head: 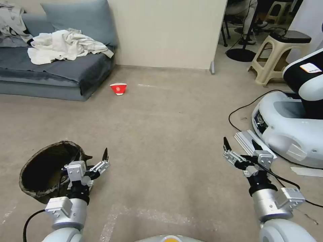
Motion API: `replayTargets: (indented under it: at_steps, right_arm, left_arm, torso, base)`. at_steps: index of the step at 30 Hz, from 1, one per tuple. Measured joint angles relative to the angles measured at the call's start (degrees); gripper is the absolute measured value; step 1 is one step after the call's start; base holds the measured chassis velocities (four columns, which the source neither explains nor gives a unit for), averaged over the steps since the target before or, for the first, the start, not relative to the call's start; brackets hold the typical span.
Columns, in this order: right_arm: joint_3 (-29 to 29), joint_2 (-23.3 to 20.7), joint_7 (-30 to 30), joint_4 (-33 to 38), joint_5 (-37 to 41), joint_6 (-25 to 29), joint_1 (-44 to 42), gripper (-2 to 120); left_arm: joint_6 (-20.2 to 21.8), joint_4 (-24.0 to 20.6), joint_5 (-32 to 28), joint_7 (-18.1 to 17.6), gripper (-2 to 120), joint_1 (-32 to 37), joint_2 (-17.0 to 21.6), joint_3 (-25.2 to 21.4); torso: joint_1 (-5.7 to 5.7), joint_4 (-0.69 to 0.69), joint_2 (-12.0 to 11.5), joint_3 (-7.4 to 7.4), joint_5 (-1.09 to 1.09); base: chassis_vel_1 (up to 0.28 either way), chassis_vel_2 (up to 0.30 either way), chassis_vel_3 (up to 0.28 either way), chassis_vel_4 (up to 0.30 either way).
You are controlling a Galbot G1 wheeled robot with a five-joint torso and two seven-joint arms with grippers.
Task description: Pick up the trash can from the floor.
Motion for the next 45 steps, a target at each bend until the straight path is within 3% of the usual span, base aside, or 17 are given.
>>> replayTargets:
  at_steps: [45]
  right_arm:
    - [-0.2,-1.2,-0.2,-1.6,1.4,0.2,1.0,100]
  left_arm:
    - [1.5,-0.3,-0.3,-1.3,100,-0.2,-1.3,-0.2]
  torso:
    - [0.01,0.00,0.0,0.00,0.00]
  base:
    - [0.018,0.018,0.019,0.018]
